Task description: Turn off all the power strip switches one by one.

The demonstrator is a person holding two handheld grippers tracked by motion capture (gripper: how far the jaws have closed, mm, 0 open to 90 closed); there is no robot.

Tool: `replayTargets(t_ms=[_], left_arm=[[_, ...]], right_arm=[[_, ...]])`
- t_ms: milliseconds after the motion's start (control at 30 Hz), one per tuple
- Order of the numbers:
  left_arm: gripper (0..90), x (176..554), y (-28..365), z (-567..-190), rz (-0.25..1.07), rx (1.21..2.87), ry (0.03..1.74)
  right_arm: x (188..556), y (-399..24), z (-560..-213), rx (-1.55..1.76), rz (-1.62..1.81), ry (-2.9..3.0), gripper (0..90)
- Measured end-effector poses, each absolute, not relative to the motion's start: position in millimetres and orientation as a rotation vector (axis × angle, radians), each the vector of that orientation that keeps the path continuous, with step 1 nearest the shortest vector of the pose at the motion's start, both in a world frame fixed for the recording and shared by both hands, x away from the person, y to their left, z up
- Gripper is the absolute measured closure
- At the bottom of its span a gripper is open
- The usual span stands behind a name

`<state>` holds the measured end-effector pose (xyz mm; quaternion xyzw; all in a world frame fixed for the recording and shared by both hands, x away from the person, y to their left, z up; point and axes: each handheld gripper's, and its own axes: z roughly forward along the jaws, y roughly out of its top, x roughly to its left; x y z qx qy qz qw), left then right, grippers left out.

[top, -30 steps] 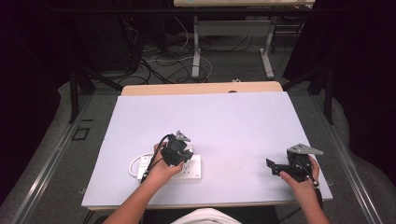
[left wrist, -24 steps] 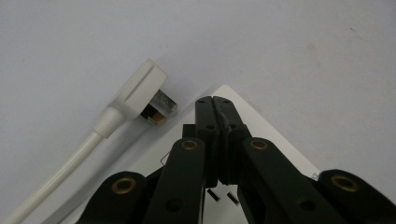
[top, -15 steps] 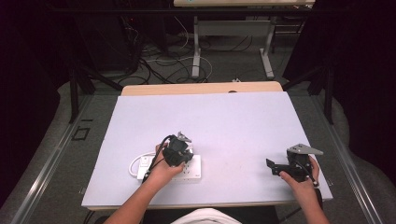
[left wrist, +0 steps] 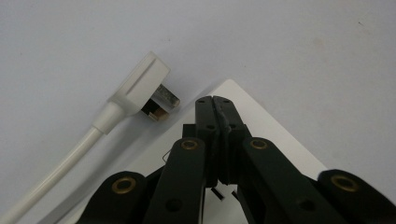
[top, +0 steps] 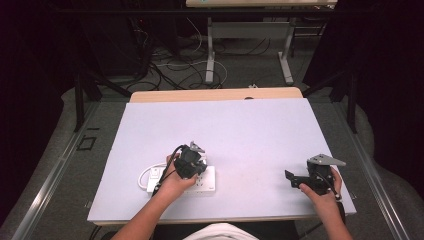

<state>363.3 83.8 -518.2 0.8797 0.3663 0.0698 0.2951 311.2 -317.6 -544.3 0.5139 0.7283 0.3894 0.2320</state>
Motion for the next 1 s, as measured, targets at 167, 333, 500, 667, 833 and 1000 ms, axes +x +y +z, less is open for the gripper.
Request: replayTargets(t_ms=[167, 333, 500, 667, 833, 1000], left_arm=[[90.0, 363.8, 84.4, -520.3, 0.167, 2.34, 0.971], [90.0, 363.7, 84.3, -520.5, 0.167, 2.337, 0.974], [90.0, 363.0, 84.0, -520.9, 0.176, 2.33, 0.978], [90.0, 362.6, 83.8, -520.6, 0.178, 2.329, 0.982], [90.0, 364.0, 85.1, -520.1, 0.18, 2.333, 0.985], [90.0, 363.5, 85.6, -519.9, 0.18, 2.323, 0.99]], right_arm=[[311.1, -317.3, -544.4, 1.406, 1.066, 1.996, 6.2], [311.2, -317.7, -544.3, 1.408, 1.069, 2.003, 6.2], [311.5, -318.3, -544.4, 1.409, 1.064, 2.0, 6.2], [313.0, -318.6, -545.1, 1.421, 1.077, 1.992, 6.2], [314.7, -319.6, -546.7, 1.417, 1.078, 2.006, 6.2], [314.3, -319.7, -546.5, 1.426, 1.08, 2.0, 6.2]])
